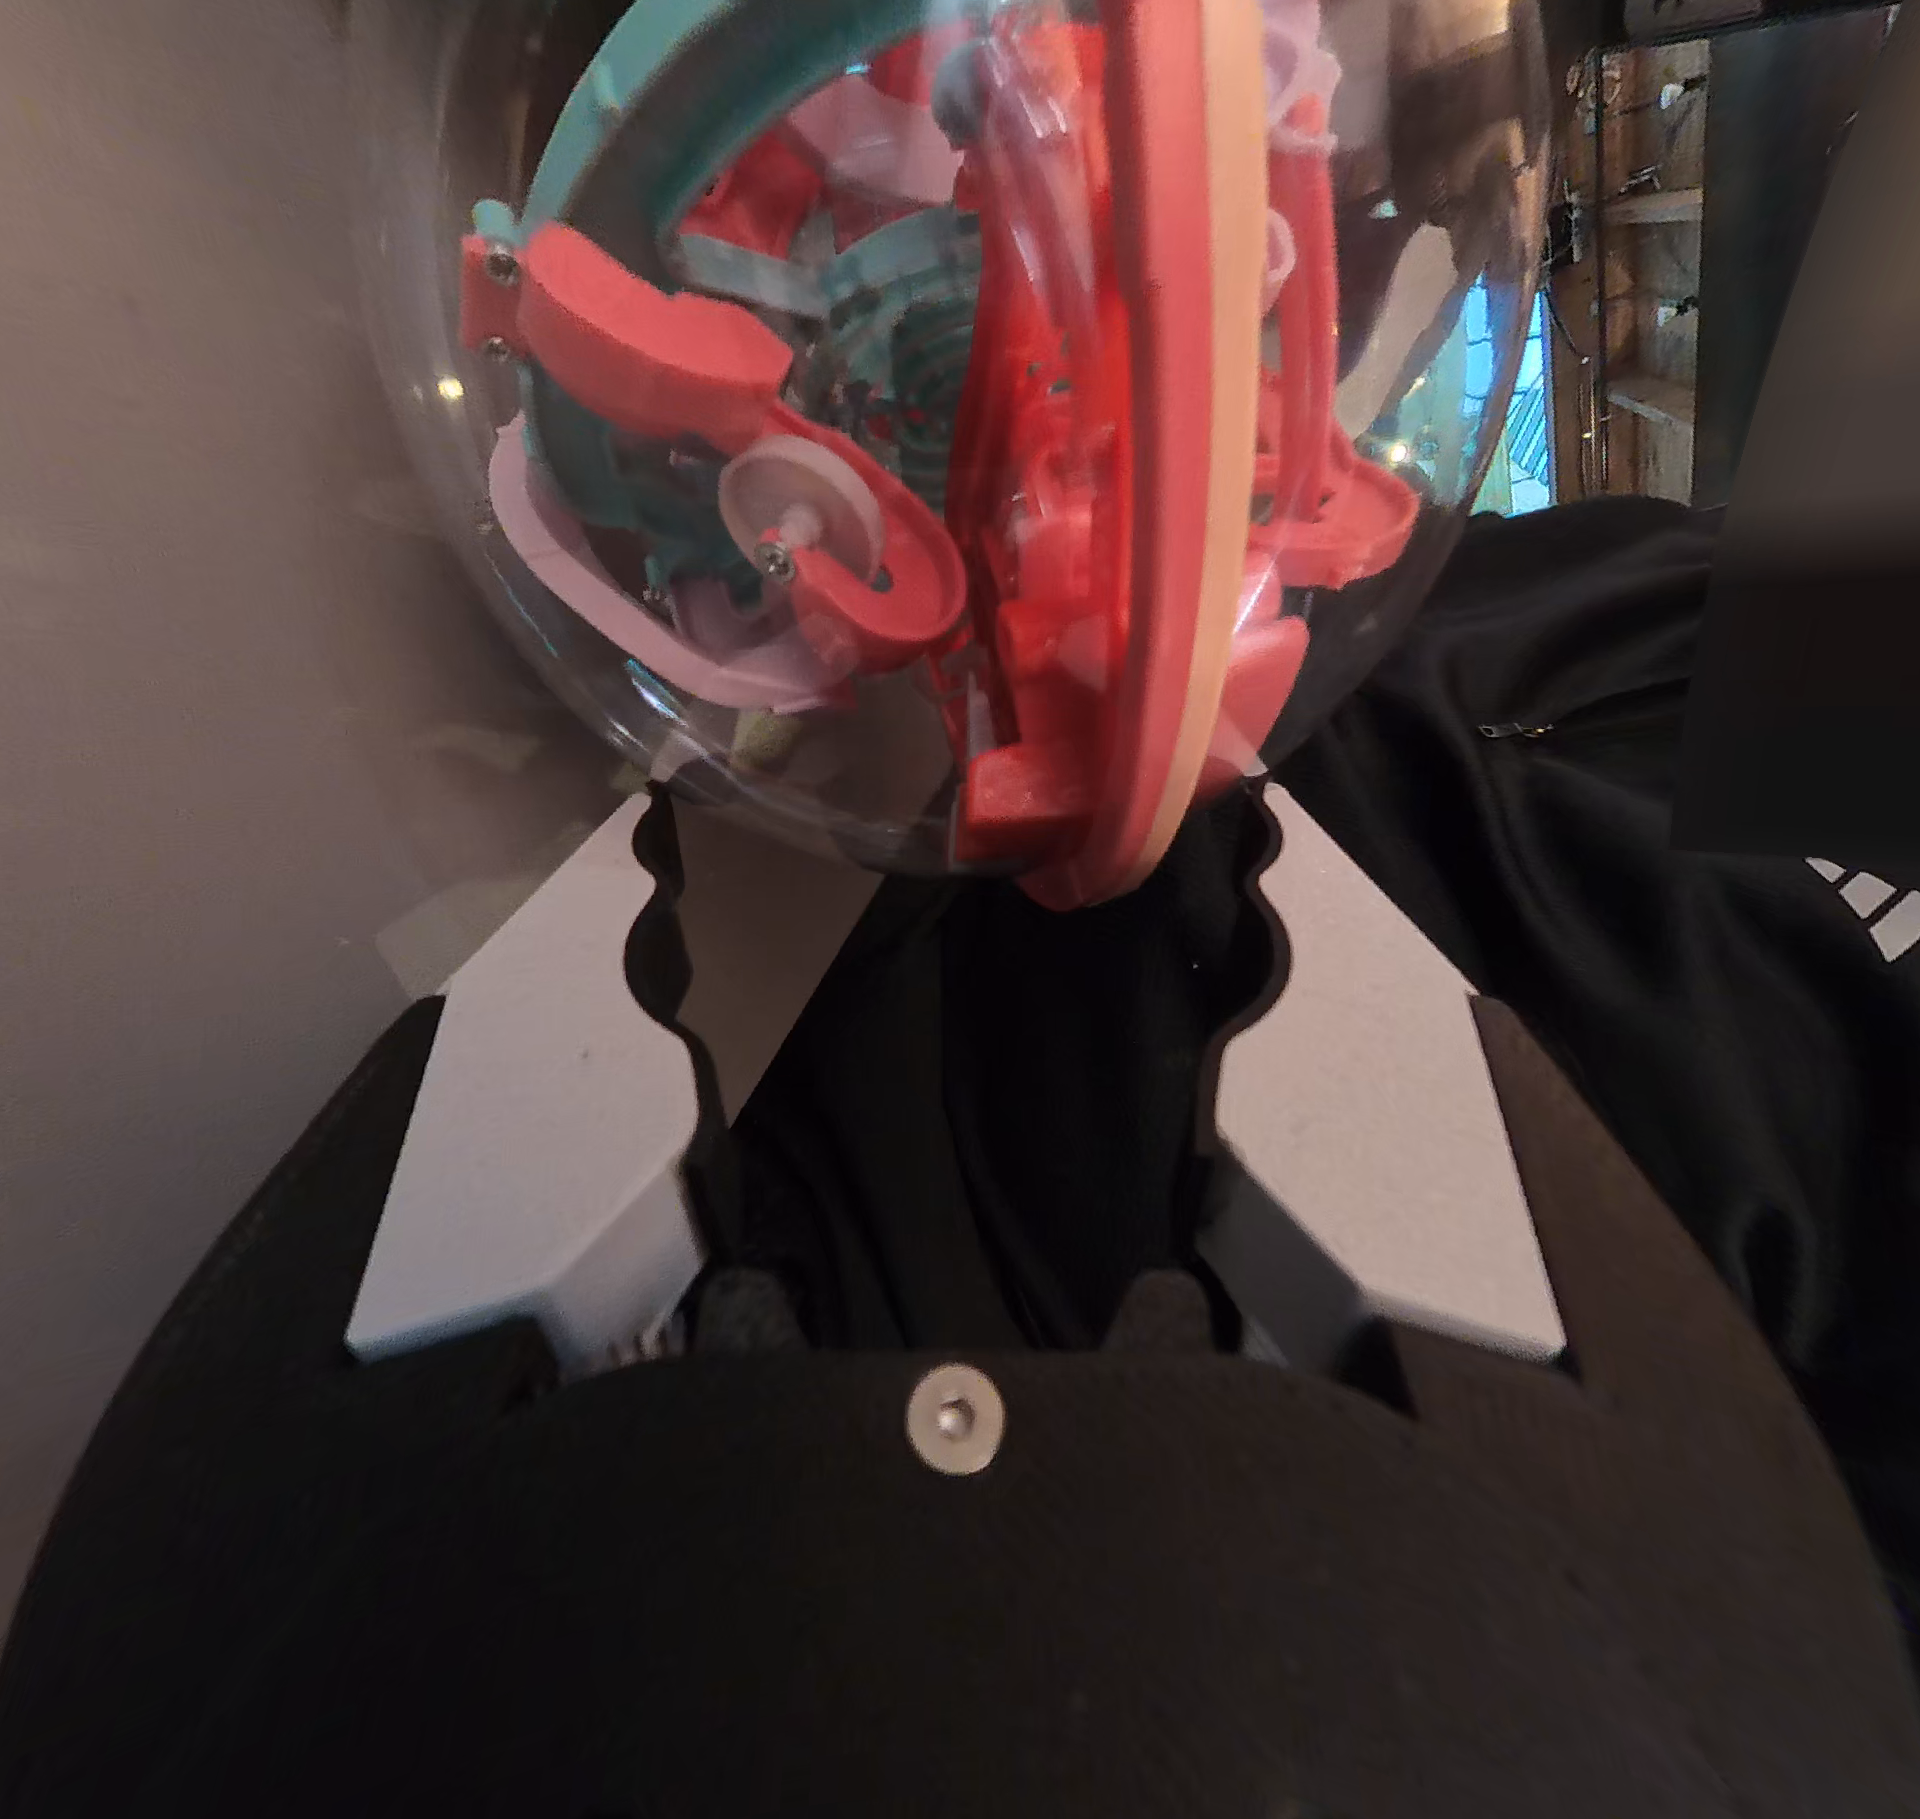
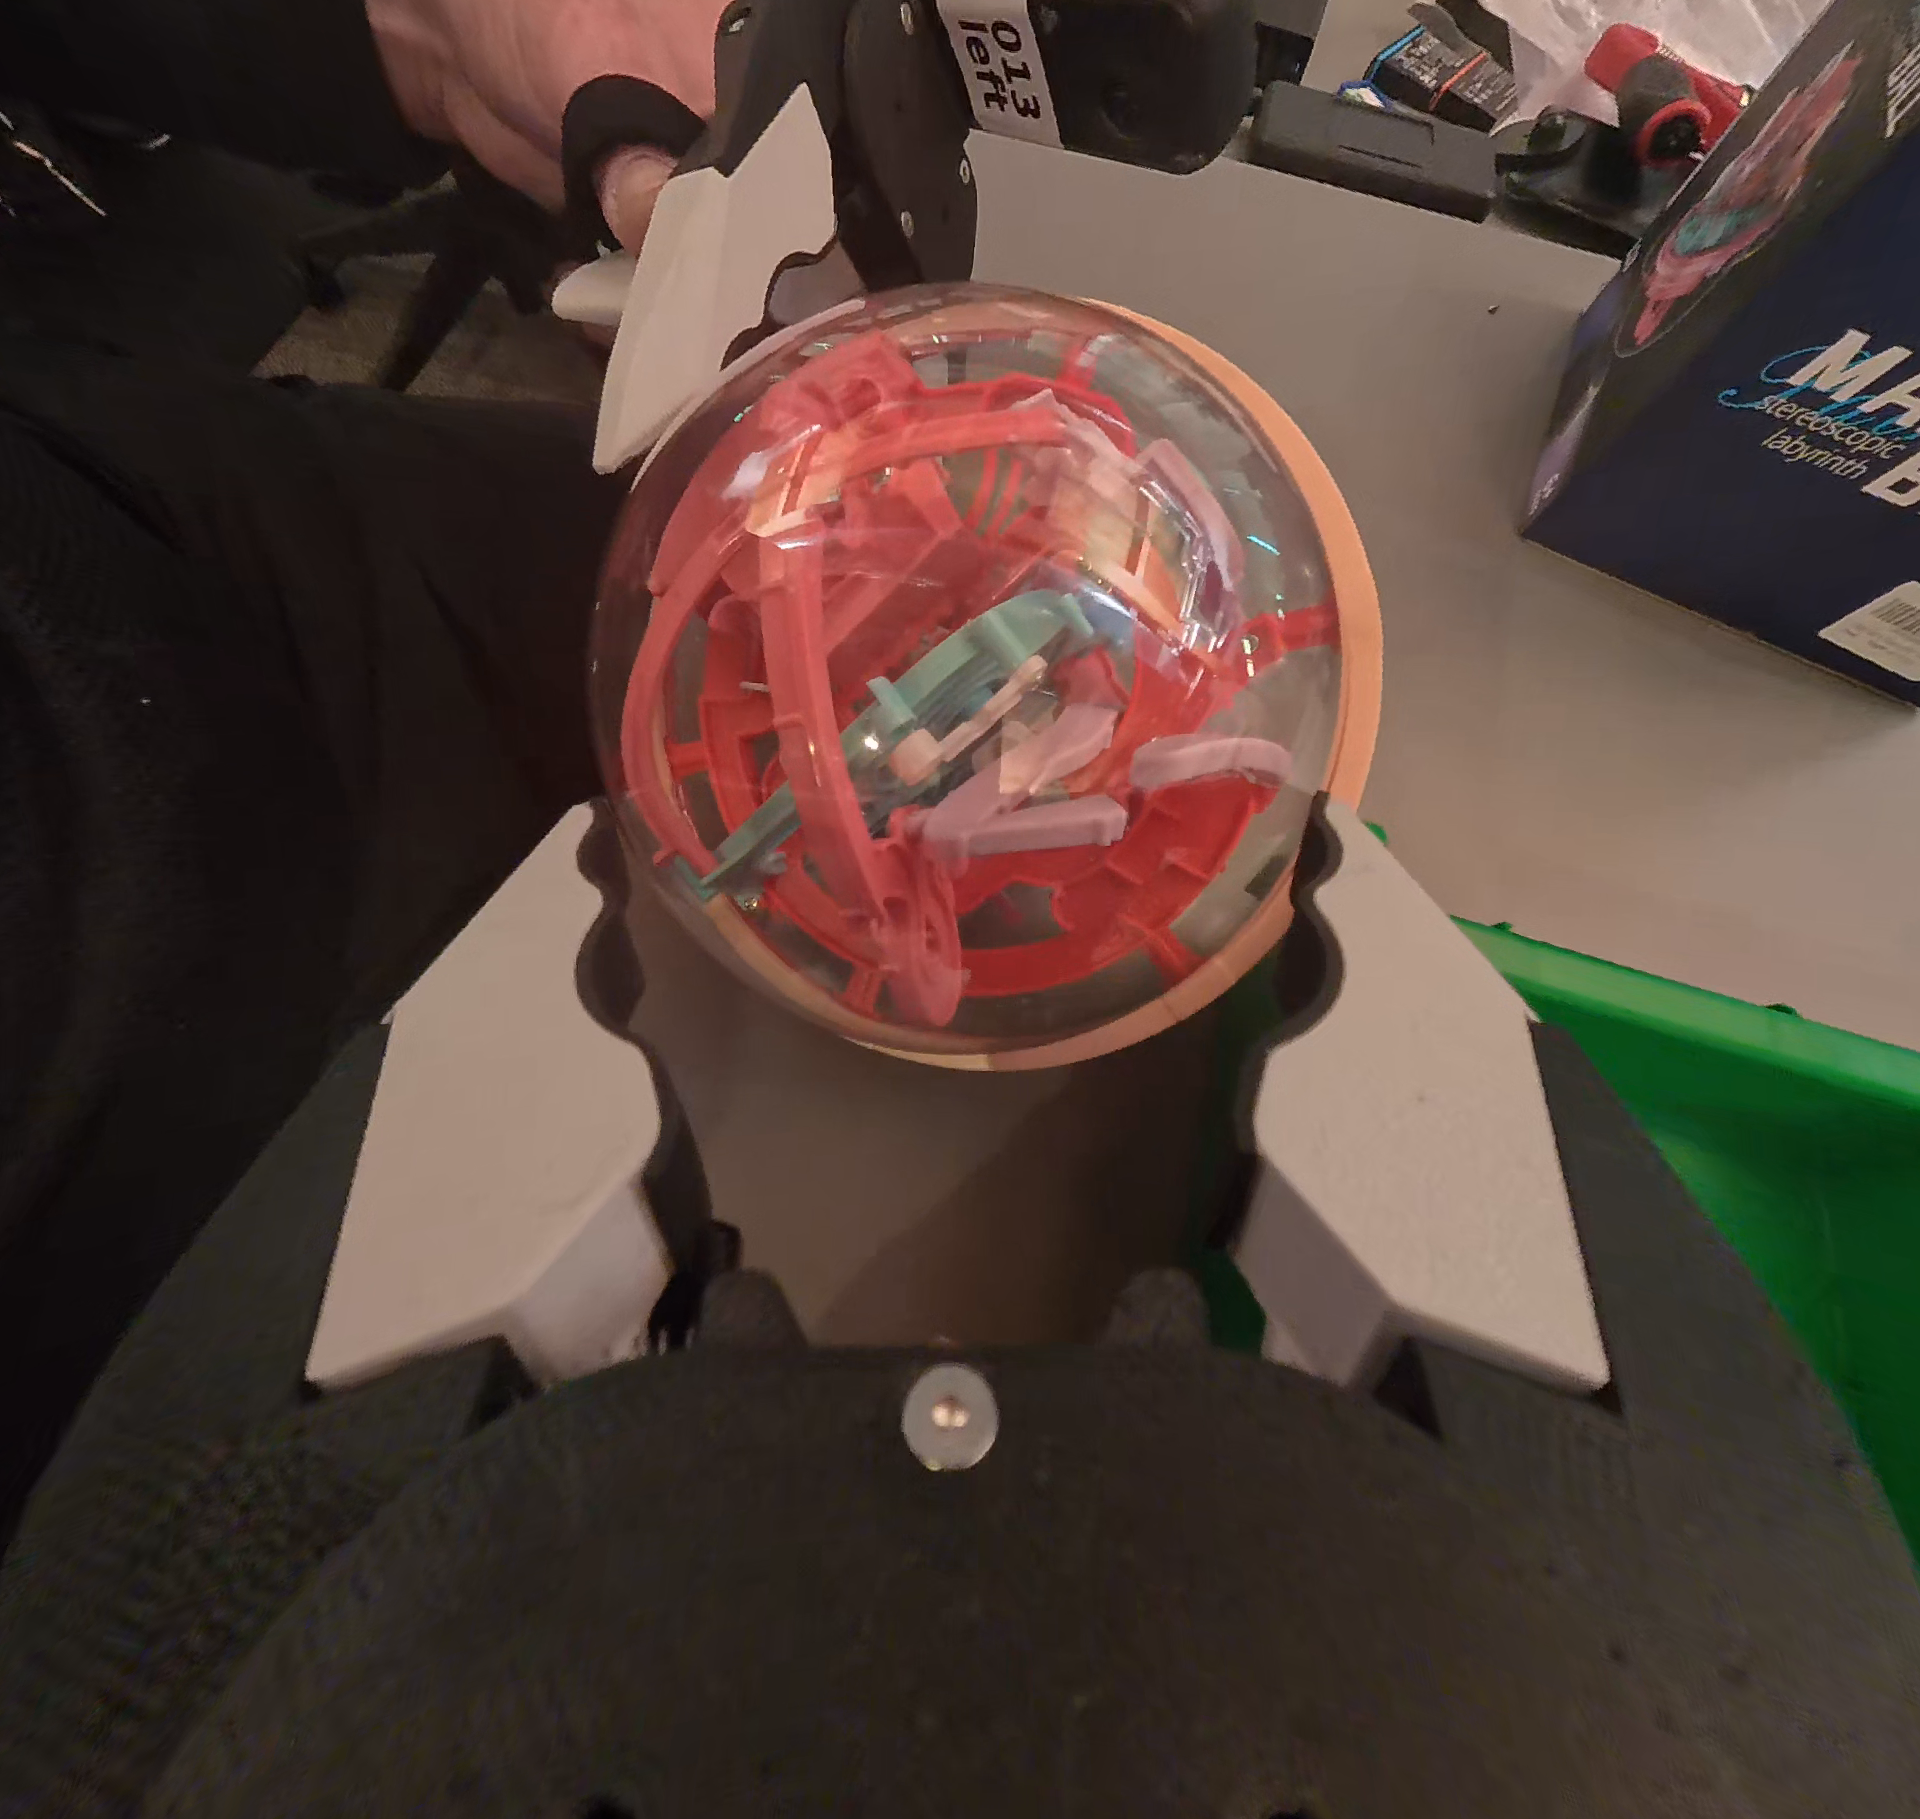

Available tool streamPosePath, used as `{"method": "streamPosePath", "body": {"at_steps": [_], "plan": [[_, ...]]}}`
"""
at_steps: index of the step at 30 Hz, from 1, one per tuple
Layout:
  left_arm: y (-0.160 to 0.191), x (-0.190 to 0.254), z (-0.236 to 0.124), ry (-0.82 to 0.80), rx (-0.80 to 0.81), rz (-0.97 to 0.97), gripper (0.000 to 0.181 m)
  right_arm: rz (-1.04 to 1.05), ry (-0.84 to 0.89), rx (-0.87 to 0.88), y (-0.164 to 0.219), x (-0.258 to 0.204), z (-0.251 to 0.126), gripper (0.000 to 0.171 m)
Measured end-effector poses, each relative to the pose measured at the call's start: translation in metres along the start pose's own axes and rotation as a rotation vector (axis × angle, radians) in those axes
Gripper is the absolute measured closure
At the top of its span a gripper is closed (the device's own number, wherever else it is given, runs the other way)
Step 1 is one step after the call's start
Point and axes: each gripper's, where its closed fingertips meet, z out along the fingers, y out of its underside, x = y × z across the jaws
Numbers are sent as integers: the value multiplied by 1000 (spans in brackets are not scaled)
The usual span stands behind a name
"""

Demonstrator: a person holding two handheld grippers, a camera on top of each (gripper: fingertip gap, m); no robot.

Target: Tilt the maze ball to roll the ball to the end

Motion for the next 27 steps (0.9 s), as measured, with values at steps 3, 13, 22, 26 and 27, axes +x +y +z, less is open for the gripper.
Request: {"method": "streamPosePath", "body": {"at_steps": [3, 13, 22, 26, 27], "plan": [[-2, 0, -1, 3, 17, 0, 78, -12, 15, -5, 2, 0, 0, 46], [-6, -3, -3, 13, 103, 41, 79, -102, 124, -78, 19, 2, 17, 32], [-6, -3, -5, 43, 187, 90, 77, -158, 143, -24, 8, 1, 19, 33], [-18, 15, -15, 62, 234, 169, 77, -219, 195, 28, -19, 4, 5, 33], [-23, 21, -19, 48, 232, 202, 77, -246, 218, 35, -28, 6, 0, 33]]}}
